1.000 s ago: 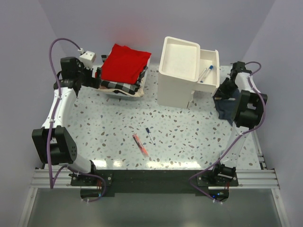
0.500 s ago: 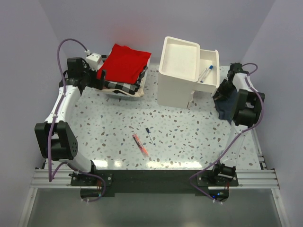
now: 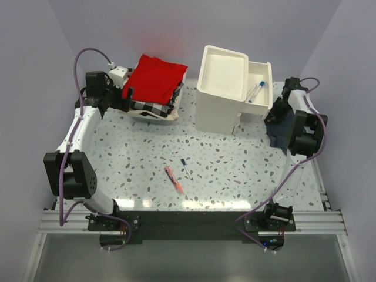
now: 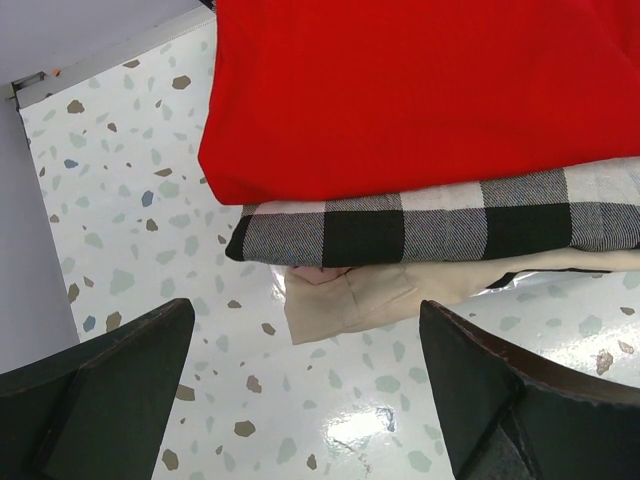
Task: Sort the stationery into containers
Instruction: Pick up the pen from the corner of the board, then place the pen in the drawer.
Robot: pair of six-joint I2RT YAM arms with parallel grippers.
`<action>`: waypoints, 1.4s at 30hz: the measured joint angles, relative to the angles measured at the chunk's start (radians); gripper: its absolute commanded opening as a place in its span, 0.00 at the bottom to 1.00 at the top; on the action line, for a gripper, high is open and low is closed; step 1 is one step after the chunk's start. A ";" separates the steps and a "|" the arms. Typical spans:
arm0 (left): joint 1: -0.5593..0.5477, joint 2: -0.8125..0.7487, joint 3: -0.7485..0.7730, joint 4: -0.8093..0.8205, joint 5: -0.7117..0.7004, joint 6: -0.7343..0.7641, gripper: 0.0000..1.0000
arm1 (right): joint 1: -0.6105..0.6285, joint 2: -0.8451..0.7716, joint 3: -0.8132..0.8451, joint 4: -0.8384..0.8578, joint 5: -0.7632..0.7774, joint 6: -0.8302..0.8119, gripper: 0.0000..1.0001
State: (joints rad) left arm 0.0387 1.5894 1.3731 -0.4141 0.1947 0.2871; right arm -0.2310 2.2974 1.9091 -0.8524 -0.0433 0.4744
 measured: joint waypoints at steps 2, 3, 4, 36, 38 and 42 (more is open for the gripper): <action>-0.002 0.000 0.000 0.000 -0.001 0.003 1.00 | 0.000 0.000 0.000 0.000 0.000 0.002 0.26; -0.002 0.000 0.000 0.000 -0.001 0.004 1.00 | 0.000 0.000 0.000 0.000 0.000 0.003 0.25; -0.002 0.000 0.000 0.000 -0.002 0.004 1.00 | 0.000 0.000 0.000 0.000 -0.001 0.004 0.26; -0.022 -0.027 0.016 0.010 0.048 -0.045 1.00 | -0.012 -0.444 -0.241 -0.051 0.082 -0.048 0.00; -0.022 -0.047 0.016 0.014 0.063 -0.055 1.00 | -0.012 -0.475 -0.244 -0.053 0.082 -0.055 0.00; -0.022 -0.074 0.016 0.033 0.091 -0.073 1.00 | -0.012 -0.543 -0.243 -0.054 0.078 -0.070 0.00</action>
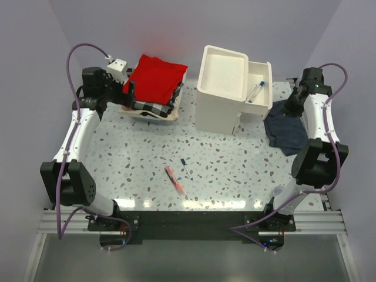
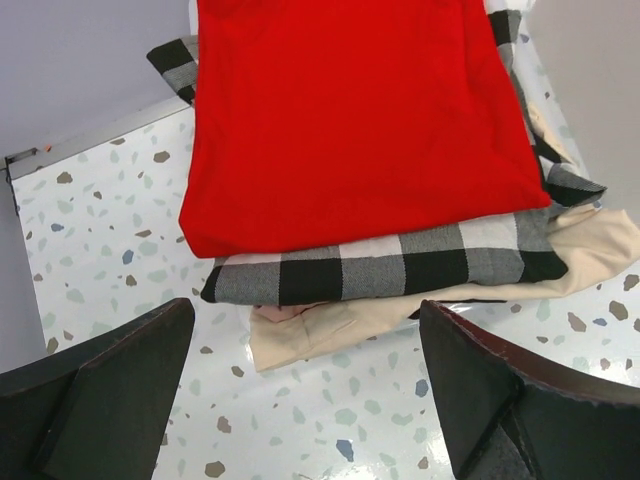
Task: Sort the stationery into containers
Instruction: Place the pen in the drawer.
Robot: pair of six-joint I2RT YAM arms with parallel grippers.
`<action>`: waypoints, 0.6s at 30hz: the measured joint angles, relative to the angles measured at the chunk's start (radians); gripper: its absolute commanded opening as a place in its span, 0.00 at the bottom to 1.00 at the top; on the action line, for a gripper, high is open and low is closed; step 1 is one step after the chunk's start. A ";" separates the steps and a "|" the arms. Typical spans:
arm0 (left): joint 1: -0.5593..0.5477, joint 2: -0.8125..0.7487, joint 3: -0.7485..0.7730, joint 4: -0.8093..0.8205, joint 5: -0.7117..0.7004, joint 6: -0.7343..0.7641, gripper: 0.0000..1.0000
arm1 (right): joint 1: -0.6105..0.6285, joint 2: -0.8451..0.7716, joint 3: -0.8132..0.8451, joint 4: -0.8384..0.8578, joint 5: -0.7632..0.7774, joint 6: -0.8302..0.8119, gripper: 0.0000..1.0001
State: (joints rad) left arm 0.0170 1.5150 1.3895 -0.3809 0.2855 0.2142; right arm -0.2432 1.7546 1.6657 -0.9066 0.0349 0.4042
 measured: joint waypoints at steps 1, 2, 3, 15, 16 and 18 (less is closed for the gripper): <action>0.000 -0.003 0.000 0.002 0.004 -0.005 1.00 | 0.000 -0.017 0.000 0.000 -0.001 -0.003 0.00; 0.000 -0.007 0.000 0.004 0.010 -0.013 1.00 | 0.001 -0.043 0.000 -0.003 -0.002 -0.008 0.00; 0.000 -0.011 0.000 0.006 0.015 -0.016 1.00 | 0.001 -0.057 0.000 -0.003 -0.003 -0.011 0.00; 0.000 -0.095 0.000 0.022 0.043 -0.043 1.00 | 0.209 -0.207 0.028 0.024 -0.030 -0.093 0.00; 0.000 -0.103 -0.002 0.023 0.043 -0.044 1.00 | 0.217 -0.190 0.044 0.026 -0.030 -0.097 0.00; 0.000 -0.118 -0.009 0.025 0.043 -0.047 1.00 | 0.218 -0.151 0.072 0.037 -0.030 -0.102 0.00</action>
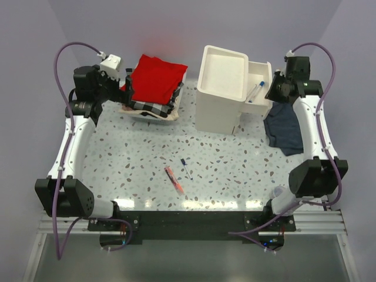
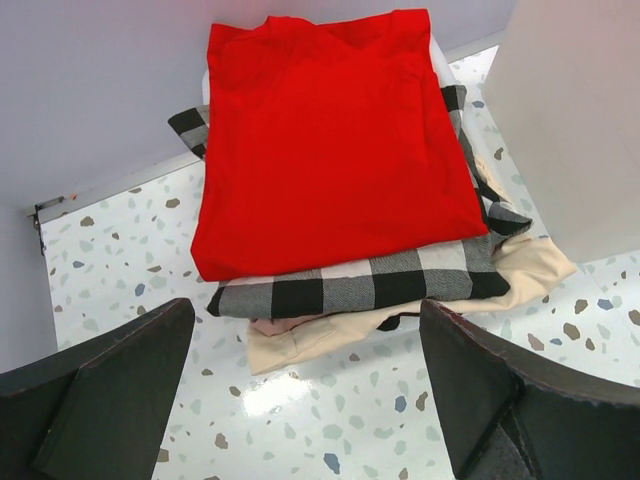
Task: Sort the stationery into containers
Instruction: Place the pen in the drawer.
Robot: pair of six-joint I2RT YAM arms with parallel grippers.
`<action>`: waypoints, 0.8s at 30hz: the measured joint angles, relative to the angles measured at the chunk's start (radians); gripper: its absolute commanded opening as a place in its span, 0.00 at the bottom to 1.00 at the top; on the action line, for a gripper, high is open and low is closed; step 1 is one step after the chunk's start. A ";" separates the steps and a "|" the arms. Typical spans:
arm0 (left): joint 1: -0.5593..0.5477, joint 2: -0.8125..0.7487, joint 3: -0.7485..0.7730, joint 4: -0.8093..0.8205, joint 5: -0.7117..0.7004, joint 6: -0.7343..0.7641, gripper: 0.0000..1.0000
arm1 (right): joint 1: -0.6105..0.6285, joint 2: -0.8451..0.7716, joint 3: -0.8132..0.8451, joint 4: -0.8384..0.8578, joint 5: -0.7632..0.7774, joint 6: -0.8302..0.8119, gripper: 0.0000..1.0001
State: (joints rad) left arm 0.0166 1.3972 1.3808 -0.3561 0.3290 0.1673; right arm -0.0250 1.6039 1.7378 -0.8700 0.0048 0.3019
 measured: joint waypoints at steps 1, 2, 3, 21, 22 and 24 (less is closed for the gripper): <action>0.000 -0.010 -0.006 -0.001 0.000 0.000 1.00 | -0.002 0.026 0.017 0.008 0.000 -0.001 0.00; 0.000 -0.016 -0.010 0.000 0.000 0.000 1.00 | -0.002 0.044 0.025 0.016 0.001 -0.003 0.00; 0.000 -0.024 -0.016 0.001 0.000 0.000 1.00 | -0.001 0.066 0.034 0.021 0.001 -0.005 0.00; 0.037 -0.076 -0.069 -0.001 0.008 -0.018 1.00 | 0.075 0.171 0.085 0.026 -0.022 -0.051 0.49; 0.037 -0.077 -0.069 0.000 0.008 -0.018 1.00 | 0.075 0.162 0.085 0.023 -0.022 -0.052 0.50; 0.037 -0.079 -0.069 0.000 0.008 -0.018 1.00 | 0.074 0.131 0.085 0.011 -0.021 -0.053 0.50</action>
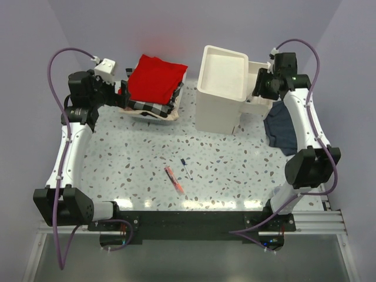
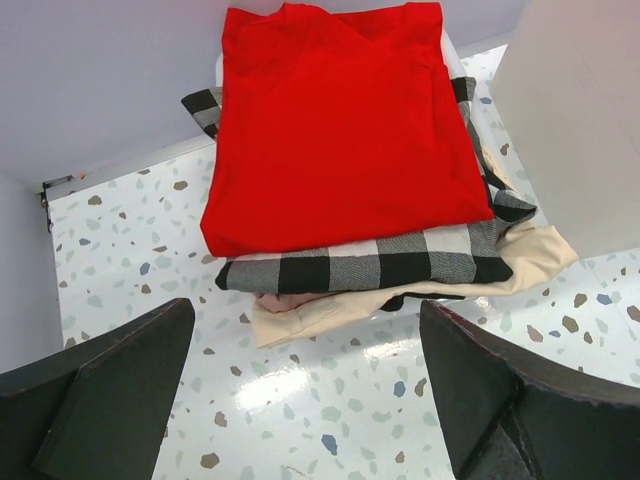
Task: Sort the stationery into containers
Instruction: Place the pen in the drawer, then pick up the pen from the center of the board.
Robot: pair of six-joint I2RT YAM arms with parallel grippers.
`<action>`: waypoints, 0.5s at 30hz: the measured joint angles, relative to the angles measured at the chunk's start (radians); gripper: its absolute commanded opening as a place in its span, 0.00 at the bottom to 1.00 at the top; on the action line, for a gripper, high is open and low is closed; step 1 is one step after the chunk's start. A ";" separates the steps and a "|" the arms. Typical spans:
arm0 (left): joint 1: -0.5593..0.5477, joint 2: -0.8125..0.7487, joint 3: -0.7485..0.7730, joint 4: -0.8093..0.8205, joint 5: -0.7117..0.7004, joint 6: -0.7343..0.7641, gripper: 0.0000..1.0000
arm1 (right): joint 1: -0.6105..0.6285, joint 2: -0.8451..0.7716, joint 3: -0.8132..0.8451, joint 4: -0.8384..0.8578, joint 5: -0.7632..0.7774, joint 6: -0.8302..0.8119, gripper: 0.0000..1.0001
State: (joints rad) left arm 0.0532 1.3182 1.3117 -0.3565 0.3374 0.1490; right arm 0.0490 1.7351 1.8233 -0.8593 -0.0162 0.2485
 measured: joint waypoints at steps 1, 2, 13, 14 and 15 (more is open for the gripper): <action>0.000 0.000 0.000 0.000 0.000 0.000 1.00 | 0.000 -0.023 0.000 -0.006 -0.001 -0.002 0.49; 0.000 -0.002 -0.001 0.000 0.000 0.000 1.00 | 0.002 -0.054 -0.003 -0.010 -0.005 -0.005 0.49; 0.006 -0.085 -0.101 -0.004 -0.001 -0.008 1.00 | 0.513 -0.394 -0.371 0.014 -0.076 -0.109 0.45; 0.009 -0.098 -0.109 -0.004 -0.001 -0.008 1.00 | 0.529 -0.363 -0.394 0.016 -0.074 -0.108 0.45; 0.012 -0.110 -0.117 -0.004 -0.001 -0.008 1.00 | 0.538 -0.327 -0.410 0.022 -0.072 -0.108 0.45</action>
State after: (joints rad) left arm 0.0654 1.2079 1.1950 -0.3607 0.3363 0.1406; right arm 0.5869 1.4082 1.4132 -0.8375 -0.0887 0.1406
